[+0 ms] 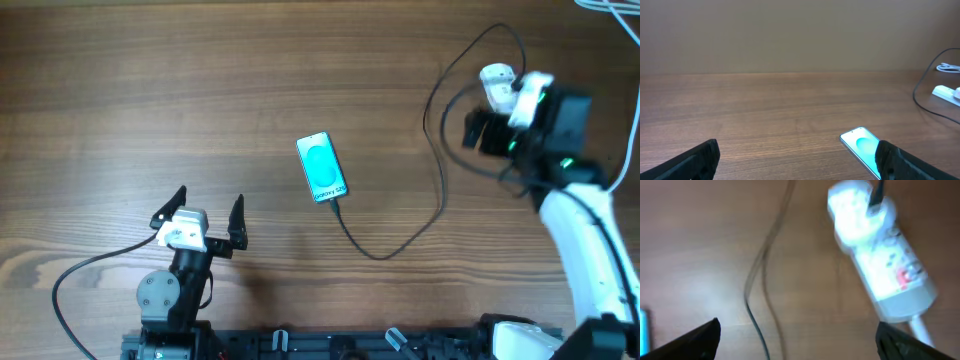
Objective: Plug charger to phone and switch on socket
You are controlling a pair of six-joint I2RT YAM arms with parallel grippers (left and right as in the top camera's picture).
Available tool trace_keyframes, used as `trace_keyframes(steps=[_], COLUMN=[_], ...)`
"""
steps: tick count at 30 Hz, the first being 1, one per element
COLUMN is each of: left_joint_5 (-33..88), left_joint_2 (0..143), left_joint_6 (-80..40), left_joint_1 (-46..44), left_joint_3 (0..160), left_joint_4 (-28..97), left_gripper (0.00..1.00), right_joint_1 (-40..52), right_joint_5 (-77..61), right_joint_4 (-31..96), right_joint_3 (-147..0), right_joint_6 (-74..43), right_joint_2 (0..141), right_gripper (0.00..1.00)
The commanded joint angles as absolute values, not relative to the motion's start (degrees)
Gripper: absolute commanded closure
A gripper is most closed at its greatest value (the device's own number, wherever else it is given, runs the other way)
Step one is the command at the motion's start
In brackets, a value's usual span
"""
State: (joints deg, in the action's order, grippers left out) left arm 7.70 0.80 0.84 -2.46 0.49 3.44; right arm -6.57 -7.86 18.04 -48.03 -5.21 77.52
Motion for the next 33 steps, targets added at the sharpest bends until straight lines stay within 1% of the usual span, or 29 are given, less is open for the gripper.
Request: trace_keyframes(steps=[1, 8, 11, 13, 16, 20, 29, 33], left_joint_5=[7.0, 7.0, 7.0, 7.0, 7.0, 7.0, 7.0, 7.0], left_joint_2=[0.3, 0.3, 0.3, 0.3, 0.3, 0.3, 0.3, 0.3], left_joint_6=[1.7, 1.7, 1.7, 1.7, 1.7, 1.7, 1.7, 1.7], left_joint_1=[-2.4, -2.4, -2.4, -2.4, -2.4, -2.4, -2.4, -2.4], left_joint_3=[0.3, 0.3, 0.3, 0.3, 0.3, 0.3, 0.3, 0.3], left_joint_4=[3.9, 3.9, 3.9, 3.9, 3.9, 3.9, 3.9, 3.9], left_gripper=[0.00, 0.00, 0.00, 0.00, 0.00, 0.00, 0.00, 0.00], right_joint_1=[-6.6, -6.6, -6.6, -6.6, -6.6, -6.6, -6.6, -4.8], right_joint_5=[-11.8, -12.2, -12.9, -13.7, -13.7, -13.7, -13.6, -13.0], right_joint_4=[5.8, -5.7, -13.7, -21.9, -27.5, -21.7, -1.6, -1.0], right_joint_3=[-34.7, -19.2, -12.5, -5.8, -0.6, -0.3, -0.3, -0.3], right_joint_6=[-4.5, -4.5, -4.8, -4.7, -4.8, -4.9, -4.6, -4.3], right_joint_2=[75.7, 70.2, 67.2, 63.6, 60.1, 54.8, 34.1, 27.2], right_gripper=[0.00, 0.00, 0.00, 0.00, 0.00, 0.00, 0.00, 0.00])
